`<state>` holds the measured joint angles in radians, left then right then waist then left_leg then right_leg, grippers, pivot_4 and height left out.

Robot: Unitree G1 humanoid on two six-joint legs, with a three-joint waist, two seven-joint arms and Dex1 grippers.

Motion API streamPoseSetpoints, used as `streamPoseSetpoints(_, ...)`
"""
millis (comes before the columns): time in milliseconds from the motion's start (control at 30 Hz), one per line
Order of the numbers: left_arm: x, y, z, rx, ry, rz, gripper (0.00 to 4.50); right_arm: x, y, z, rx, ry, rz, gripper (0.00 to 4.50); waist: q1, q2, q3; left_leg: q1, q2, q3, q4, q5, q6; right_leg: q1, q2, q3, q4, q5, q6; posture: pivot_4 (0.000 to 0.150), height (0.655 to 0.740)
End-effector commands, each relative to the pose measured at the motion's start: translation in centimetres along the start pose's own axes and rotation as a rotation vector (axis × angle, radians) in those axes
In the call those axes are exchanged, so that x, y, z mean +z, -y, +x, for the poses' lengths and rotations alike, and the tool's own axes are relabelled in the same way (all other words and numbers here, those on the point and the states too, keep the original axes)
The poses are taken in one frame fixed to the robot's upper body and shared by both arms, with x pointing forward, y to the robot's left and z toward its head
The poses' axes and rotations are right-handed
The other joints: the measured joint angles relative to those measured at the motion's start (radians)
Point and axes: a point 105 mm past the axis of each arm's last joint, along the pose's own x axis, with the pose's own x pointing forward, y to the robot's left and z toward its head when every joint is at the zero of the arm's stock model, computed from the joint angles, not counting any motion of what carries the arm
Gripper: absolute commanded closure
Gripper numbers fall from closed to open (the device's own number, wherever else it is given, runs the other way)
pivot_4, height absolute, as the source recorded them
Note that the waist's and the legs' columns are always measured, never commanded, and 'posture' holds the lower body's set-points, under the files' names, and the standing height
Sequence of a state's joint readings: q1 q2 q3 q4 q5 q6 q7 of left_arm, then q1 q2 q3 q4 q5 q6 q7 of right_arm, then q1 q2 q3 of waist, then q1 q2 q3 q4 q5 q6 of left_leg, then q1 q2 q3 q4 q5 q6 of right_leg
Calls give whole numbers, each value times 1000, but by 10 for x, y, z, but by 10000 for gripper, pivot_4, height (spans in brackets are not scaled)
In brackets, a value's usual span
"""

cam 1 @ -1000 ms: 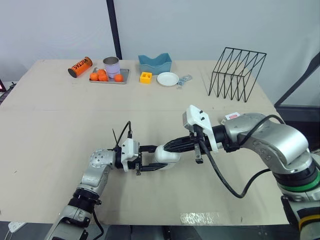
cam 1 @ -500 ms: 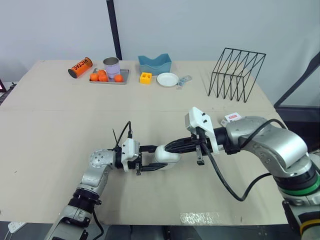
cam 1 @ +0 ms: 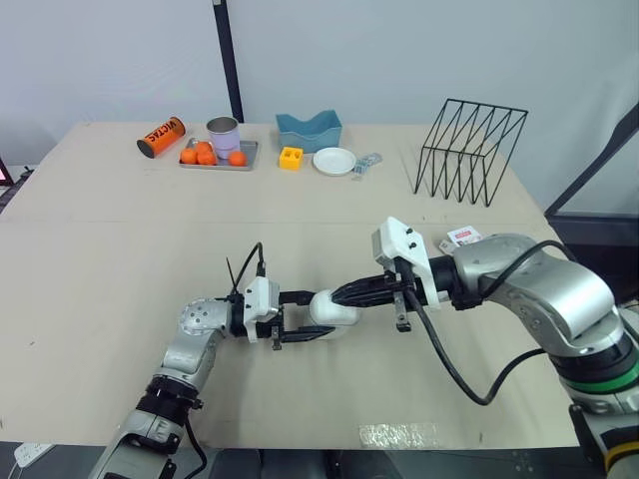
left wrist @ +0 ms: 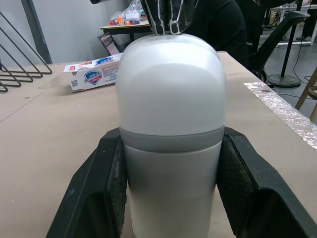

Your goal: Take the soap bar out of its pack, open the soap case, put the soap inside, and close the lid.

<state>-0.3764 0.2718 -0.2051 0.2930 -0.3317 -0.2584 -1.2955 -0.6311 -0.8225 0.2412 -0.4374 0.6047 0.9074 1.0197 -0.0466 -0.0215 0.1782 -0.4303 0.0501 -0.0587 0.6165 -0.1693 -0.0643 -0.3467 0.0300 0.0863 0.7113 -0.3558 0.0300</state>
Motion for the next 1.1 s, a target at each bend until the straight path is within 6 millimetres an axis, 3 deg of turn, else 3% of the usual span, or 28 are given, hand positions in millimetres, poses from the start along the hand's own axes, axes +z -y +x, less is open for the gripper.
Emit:
streamPoseSetpoints(33, 8, -2, -2, -1, 17, 36, 25619, -5, 9, -9, -51, -26, 85, 44134, -1, 0, 0, 0, 0, 0, 0, 0, 0, 0, 0, 0, 0, 0, 0, 1500, 7400)
streamPoseSetpoints(167, 9, -2, -3, 4, 24, 41, 25619, 33, 9, -31, -78, 88, 29, 44134, 0, 1, 2, -2, 0, 0, 0, 0, 0, -2, 0, 0, 0, 0, 0, 1500, 7400)
streamPoseSetpoints(233, 11, -3, -4, 11, 30, 45, 25619, 38, 6, -38, -80, 103, 17, 44134, 1, 1, 2, -6, 0, 0, 0, 0, 0, -5, 0, 0, 0, 1, -2, 1500, 7400)
streamPoseSetpoints(333, 14, -6, -5, 18, 38, 53, 25619, 38, 0, -47, -86, 101, 2, 38409, 2, 1, 3, -8, -1, 0, 0, 0, 0, -7, 0, 0, -1, 3, -6, 1500, 7400)
streamPoseSetpoints(600, 24, -9, -13, 36, 43, 77, 25619, 25, -20, -73, -74, 13, -11, 1285, 2, 2, 5, -9, -1, 0, 0, 0, 0, -7, -1, 0, -1, 3, -5, 1500, 7400)
streamPoseSetpoints(800, 24, -9, -17, 50, 40, 79, 25619, 24, -27, -73, -64, 12, -7, 344, 1, 3, 5, -8, -1, 0, 0, 0, 0, -7, -1, 0, -1, 3, -5, 1500, 7400)
streamPoseSetpoints(967, 27, -9, -17, 59, 48, 74, 25619, 8, -15, -61, -132, -18, 38, 344, 1, 2, 6, -9, -1, 0, 0, 0, 0, -7, -1, 0, -2, 3, -5, 1500, 7400)
streamPoseSetpoints(1100, 46, -21, -16, 132, 106, 18, 25619, -2, 2, -63, -214, -18, 96, 344, 1, 2, 6, -9, -1, 0, 0, 0, 0, -7, -1, 0, -2, 3, -5, 1500, 7400)
